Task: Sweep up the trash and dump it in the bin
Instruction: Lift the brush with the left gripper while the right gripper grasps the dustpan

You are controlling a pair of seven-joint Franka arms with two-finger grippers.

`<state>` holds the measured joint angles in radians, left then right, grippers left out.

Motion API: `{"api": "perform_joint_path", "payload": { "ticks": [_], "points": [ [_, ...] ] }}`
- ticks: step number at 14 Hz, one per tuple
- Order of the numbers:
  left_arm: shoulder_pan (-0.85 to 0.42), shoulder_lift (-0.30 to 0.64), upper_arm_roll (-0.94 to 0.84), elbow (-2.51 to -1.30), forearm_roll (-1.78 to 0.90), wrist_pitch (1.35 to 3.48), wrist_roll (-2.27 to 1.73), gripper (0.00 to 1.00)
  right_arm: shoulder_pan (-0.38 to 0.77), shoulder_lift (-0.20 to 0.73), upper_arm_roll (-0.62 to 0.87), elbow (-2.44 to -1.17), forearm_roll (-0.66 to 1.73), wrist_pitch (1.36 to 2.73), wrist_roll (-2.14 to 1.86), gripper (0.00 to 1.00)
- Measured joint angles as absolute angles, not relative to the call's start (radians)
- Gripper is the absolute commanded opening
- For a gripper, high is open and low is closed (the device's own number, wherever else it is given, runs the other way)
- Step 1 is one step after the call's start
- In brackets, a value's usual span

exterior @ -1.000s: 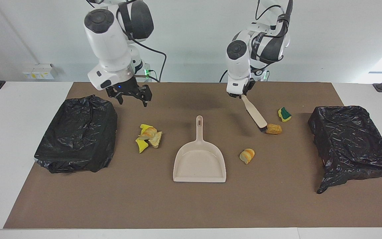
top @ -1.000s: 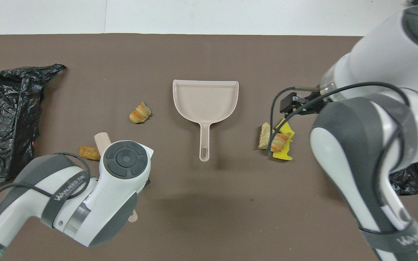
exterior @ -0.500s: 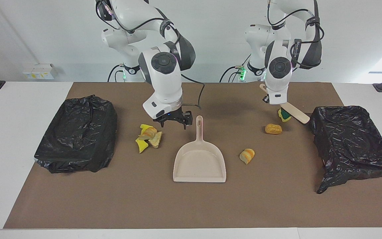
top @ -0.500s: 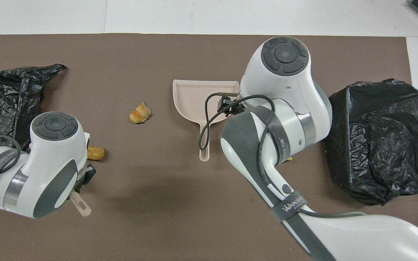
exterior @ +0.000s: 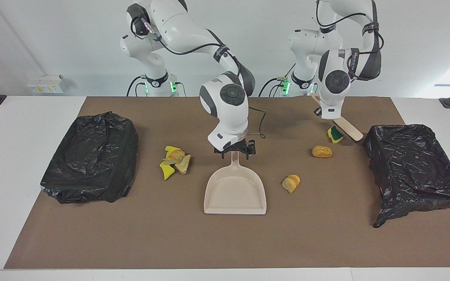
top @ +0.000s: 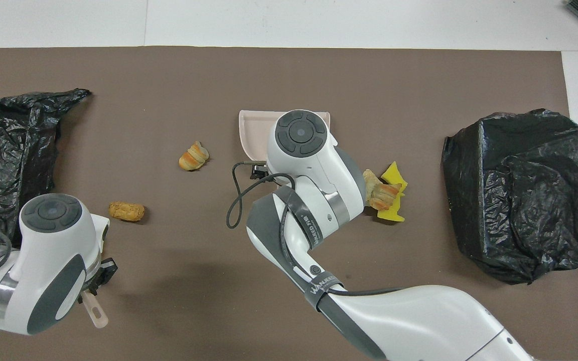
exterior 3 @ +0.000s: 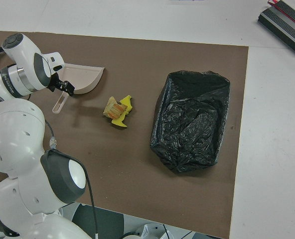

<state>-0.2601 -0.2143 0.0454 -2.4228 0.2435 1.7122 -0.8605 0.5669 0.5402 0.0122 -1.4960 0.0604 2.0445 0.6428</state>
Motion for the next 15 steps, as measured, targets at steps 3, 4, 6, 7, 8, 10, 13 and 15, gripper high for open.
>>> {"api": "perform_joint_path", "payload": {
  "ticks": [3,4,6,7,8,10,13,15],
  "points": [
    [-0.255,-0.237,0.039,-2.455,0.191,1.802,-0.815,0.00,0.568,0.529,0.013,-1.534,0.064,2.045,0.639,0.83],
    [-0.255,-0.236,0.036,-2.456,0.161,1.828,-0.793,0.00,0.568,0.523,0.014,-1.544,0.066,2.045,0.637,0.78],
    [-0.255,-0.231,0.033,-2.453,0.094,1.879,-0.740,0.00,0.569,0.512,0.031,-1.557,0.073,2.041,0.633,0.21],
    [-0.255,-0.225,0.031,-2.449,0.066,1.905,-0.712,0.00,0.570,0.506,0.038,-1.562,0.073,2.038,0.632,0.00],
    [-0.256,-0.217,0.029,-2.442,0.049,1.923,-0.683,0.00,0.570,0.502,0.042,-1.567,0.079,2.037,0.629,0.00],
    [-0.263,-0.191,0.022,-2.402,0.010,1.940,-0.632,0.00,0.568,0.498,0.042,-1.573,0.103,2.036,0.584,0.00],
    [-0.286,-0.126,0.015,-2.295,-0.005,1.936,-0.618,0.00,0.553,0.497,0.040,-1.572,0.117,2.036,0.449,0.00],
    [-0.284,-0.104,0.019,-2.240,-0.006,1.915,-0.584,0.00,0.537,0.485,0.037,-1.571,0.117,2.037,0.360,0.00]
  ]
}}
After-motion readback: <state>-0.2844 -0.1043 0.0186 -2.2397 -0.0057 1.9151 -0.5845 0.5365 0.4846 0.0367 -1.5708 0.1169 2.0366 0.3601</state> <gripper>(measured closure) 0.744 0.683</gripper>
